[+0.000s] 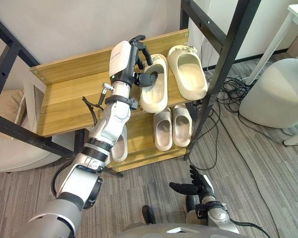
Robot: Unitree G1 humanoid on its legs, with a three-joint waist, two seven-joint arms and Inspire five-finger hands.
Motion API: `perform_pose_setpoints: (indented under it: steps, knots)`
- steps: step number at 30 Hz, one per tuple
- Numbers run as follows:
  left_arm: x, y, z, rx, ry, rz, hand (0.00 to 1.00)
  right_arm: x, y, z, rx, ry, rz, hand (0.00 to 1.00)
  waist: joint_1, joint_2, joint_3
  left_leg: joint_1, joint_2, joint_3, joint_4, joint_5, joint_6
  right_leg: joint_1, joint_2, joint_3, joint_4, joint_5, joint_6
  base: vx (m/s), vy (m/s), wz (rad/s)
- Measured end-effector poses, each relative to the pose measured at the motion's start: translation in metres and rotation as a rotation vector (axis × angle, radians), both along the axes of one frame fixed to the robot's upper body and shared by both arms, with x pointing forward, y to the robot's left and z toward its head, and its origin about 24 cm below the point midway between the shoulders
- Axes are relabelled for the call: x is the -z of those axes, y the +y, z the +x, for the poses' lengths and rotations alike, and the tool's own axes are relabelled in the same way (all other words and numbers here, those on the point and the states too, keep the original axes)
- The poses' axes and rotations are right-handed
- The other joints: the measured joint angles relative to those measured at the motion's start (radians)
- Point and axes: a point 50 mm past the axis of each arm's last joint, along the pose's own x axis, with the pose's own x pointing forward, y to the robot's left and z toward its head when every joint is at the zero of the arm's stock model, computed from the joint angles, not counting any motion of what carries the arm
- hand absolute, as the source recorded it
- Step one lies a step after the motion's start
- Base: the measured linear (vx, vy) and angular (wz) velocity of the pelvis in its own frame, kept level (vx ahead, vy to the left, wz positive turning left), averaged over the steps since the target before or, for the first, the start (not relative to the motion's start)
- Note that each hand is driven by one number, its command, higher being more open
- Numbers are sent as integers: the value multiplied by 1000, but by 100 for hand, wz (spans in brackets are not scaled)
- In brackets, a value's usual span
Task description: Organize the slippers on the shoe rack
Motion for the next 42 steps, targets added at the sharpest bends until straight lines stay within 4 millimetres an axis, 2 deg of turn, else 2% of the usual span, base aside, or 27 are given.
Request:
perform_pose_setpoints:
  steps: [7, 13, 17, 19, 20, 22, 27, 31, 32, 33, 35, 37, 42]
  knots:
    - [0, -7, -1, 41, 16, -83, 100, 0, 0, 1, 1, -2, -1, 100, 0, 2, 1, -12, -11, -17, 0, 6, 9, 0, -11, -17, 0, 3, 5, -36, 15, 8]
    - [-12, -19, -10, 122, -17, -149, 100, 1, -1, 0, 1, 3, -4, 100, 5, 3, 2, -14, -21, -39, 0, 12, 18, 12, -23, -41, 2, 5, 8, -35, 23, 12]
    - [-17, -22, -20, 179, -54, -182, 100, 3, -14, -4, 19, 13, -72, 100, 9, 2, 2, -12, -23, -40, 0, 12, 19, 15, -25, -42, 2, 5, 9, -43, 17, 2]
    - [-16, -21, -27, 199, -67, -200, 100, 7, -27, -15, 61, 43, -145, 100, 13, 2, 2, -11, -22, -38, 0, 12, 19, 15, -25, -40, 3, 5, 9, -14, 4, -2]
    - [-16, -20, -27, 199, -67, -202, 100, 7, -27, -15, 66, 43, -146, 100, 14, 2, 2, -11, -22, -37, 0, 12, 19, 14, -25, -39, 3, 6, 9, -28, 7, -7]
    - [-8, -9, -36, 184, -60, -246, 100, 4, -35, -13, 84, 29, -207, 100, 9, 2, 3, -5, -21, -33, 0, 12, 18, 18, -23, -35, 3, 6, 10, -33, 6, -6]
    - [10, 2, -52, 178, -23, -367, 100, 4, -37, -13, 40, 32, -261, 100, 24, 2, 3, 7, -20, -36, 0, 10, 15, 33, -23, -38, 3, 3, 10, -12, 3, 2]
    - [36, 5, -67, 215, 75, -615, 100, 5, -37, -14, 19, 52, -283, 100, 43, 2, 3, 7, -21, -46, 0, 6, 10, 37, -24, -46, 3, 1, 11, -23, 5, 8]
    - [49, 6, -72, 240, 137, -714, 100, 6, -36, -13, 18, 59, -283, 100, 45, 1, 4, 10, -21, -52, 0, 10, 16, 44, -23, -52, 3, -2, 8, -9, 1, 9]
    - [51, 7, -73, 241, 148, -725, 100, 6, -36, -13, 19, 60, -283, 100, 45, 1, 4, 11, -21, -53, 0, 10, 16, 45, -23, -53, 3, -3, 7, -12, -2, 9]
    - [76, 7, -83, 265, 268, -862, 100, 8, -34, -14, 8, 71, -280, 100, 57, -2, 6, 15, -18, -58, -1, 10, 15, 52, -19, -61, 3, -6, 5, -19, -6, 6]
    - [78, 2, -87, 332, 287, -931, 100, 11, -31, -15, -8, 92, -279, 100, 76, -8, 7, 16, -14, -67, -1, 10, 15, 57, -14, -72, 3, -9, 0, -37, -14, 10]
    - [82, -12, -95, 438, 348, -1030, 100, 15, -27, -14, -38, 124, -285, 100, 83, -18, 7, 25, -12, -82, -1, 10, 15, 72, -12, -90, 0, -18, 1, -34, -8, 11]
